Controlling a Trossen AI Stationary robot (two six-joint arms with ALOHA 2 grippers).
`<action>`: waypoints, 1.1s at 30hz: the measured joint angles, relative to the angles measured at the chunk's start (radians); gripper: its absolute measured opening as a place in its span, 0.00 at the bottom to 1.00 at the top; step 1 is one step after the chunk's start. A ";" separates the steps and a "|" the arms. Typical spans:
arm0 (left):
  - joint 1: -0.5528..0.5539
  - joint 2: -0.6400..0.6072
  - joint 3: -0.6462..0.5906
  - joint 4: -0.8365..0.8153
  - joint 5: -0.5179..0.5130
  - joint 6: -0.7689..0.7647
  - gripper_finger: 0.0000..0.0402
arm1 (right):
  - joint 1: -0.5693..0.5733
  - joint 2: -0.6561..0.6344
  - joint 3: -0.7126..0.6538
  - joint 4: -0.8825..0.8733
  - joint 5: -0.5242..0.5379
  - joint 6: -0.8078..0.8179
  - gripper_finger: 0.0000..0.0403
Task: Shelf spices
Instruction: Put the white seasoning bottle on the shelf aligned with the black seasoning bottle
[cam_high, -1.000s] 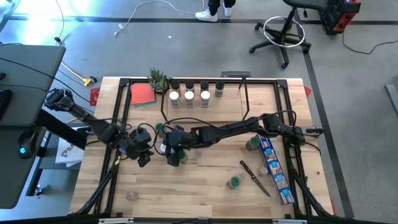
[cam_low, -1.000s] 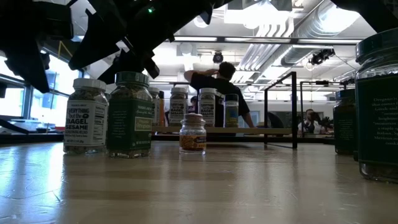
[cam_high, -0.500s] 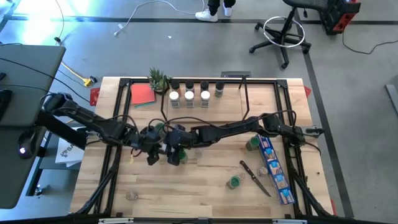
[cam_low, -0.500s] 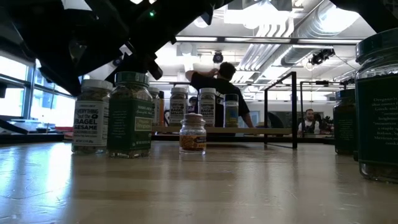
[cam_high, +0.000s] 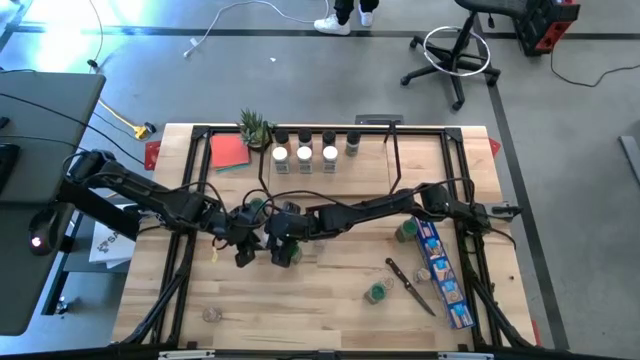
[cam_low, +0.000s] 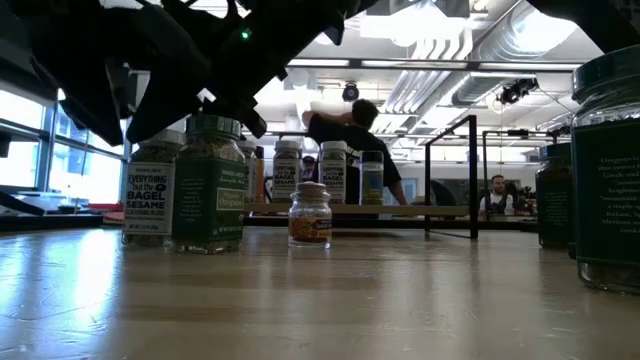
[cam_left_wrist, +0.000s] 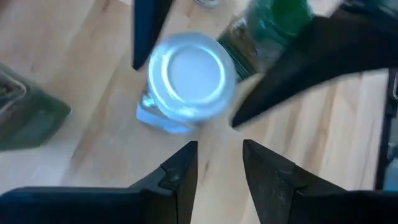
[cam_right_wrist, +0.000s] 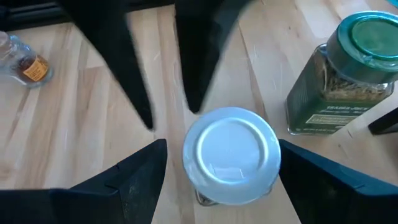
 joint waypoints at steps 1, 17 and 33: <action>-0.003 0.000 0.020 -0.039 -0.003 0.007 0.30 | 0.000 0.000 0.000 0.000 0.000 0.000 0.69; -0.075 0.000 0.413 -0.588 -0.104 -0.001 0.30 | 0.000 -0.020 0.017 -0.037 0.016 0.041 0.48; -0.164 -0.093 0.561 -0.714 -0.347 -0.091 0.30 | -0.104 -0.489 0.180 -0.584 0.203 -0.124 0.48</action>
